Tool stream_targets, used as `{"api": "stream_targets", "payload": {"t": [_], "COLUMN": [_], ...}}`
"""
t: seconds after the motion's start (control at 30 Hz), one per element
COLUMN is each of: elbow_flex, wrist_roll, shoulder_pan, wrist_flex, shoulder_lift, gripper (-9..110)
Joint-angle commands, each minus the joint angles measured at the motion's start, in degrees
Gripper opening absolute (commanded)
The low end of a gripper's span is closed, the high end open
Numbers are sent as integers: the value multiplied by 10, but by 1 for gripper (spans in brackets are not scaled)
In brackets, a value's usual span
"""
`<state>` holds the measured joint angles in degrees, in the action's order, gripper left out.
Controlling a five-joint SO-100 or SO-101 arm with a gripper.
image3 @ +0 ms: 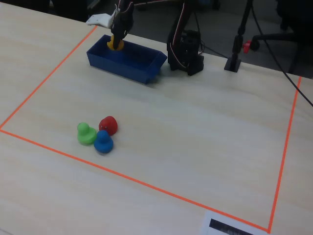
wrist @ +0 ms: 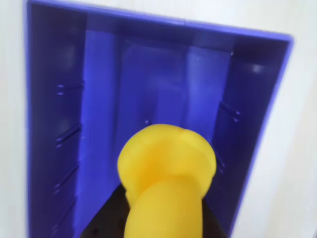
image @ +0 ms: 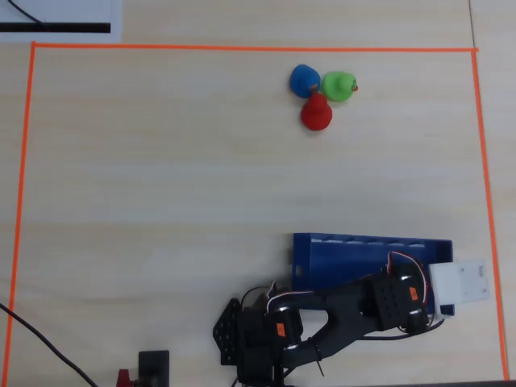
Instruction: Grasp yellow duck and put it into box.
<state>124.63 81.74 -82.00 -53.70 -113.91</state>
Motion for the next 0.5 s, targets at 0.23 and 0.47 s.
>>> {"api": "stream_targets", "payload": {"t": [0.23, 0.47], "elbow_flex": [-17, -130], "wrist_roll": [4, -76], "shoulder_pan": [2, 42], "wrist_flex": [71, 3], "shoulder_lift": [0, -7], "gripper": [37, 8]}}
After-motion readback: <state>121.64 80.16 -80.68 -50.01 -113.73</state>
